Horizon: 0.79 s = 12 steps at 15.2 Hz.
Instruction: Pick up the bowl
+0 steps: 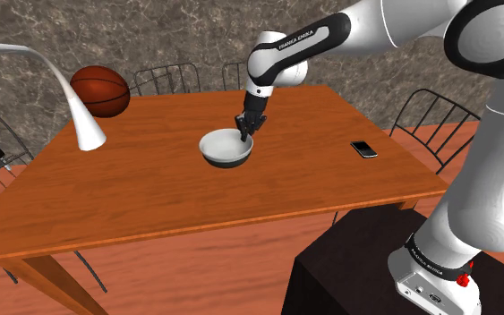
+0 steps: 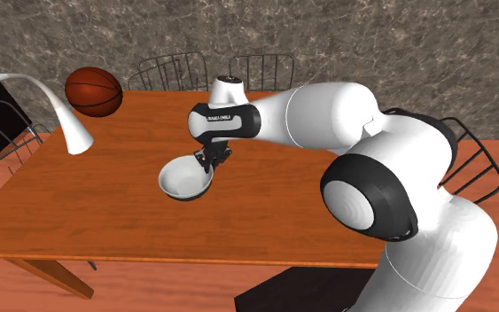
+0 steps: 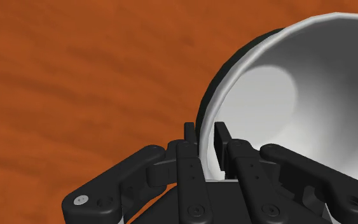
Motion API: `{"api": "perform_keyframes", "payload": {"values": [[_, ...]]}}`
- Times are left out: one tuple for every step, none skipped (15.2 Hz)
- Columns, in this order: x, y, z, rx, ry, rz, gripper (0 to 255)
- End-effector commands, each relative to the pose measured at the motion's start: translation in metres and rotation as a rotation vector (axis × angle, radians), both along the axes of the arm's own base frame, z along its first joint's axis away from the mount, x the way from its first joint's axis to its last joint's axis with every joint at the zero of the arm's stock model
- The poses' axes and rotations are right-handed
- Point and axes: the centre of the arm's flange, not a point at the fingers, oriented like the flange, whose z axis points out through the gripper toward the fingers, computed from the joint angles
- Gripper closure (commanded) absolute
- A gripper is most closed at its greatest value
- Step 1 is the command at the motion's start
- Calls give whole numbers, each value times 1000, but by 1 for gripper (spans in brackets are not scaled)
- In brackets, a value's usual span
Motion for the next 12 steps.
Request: {"api": "perform_keyframes", "payload": {"values": [[0, 0, 10, 0, 0, 0, 255], [0, 0, 15, 0, 0, 0, 255], [0, 0, 21, 0, 0, 0, 255], [0, 0, 26, 0, 0, 0, 255], [0, 0, 31, 0, 0, 0, 255], [0, 0, 37, 0, 0, 0, 255], [0, 0, 42, 0, 0, 0, 255], [0, 0, 47, 0, 0, 0, 255], [0, 0, 52, 0, 0, 0, 255], [0, 0, 58, 0, 0, 0, 255], [0, 0, 58, 0, 0, 0, 255], [0, 0, 58, 0, 0, 0, 255]]}}
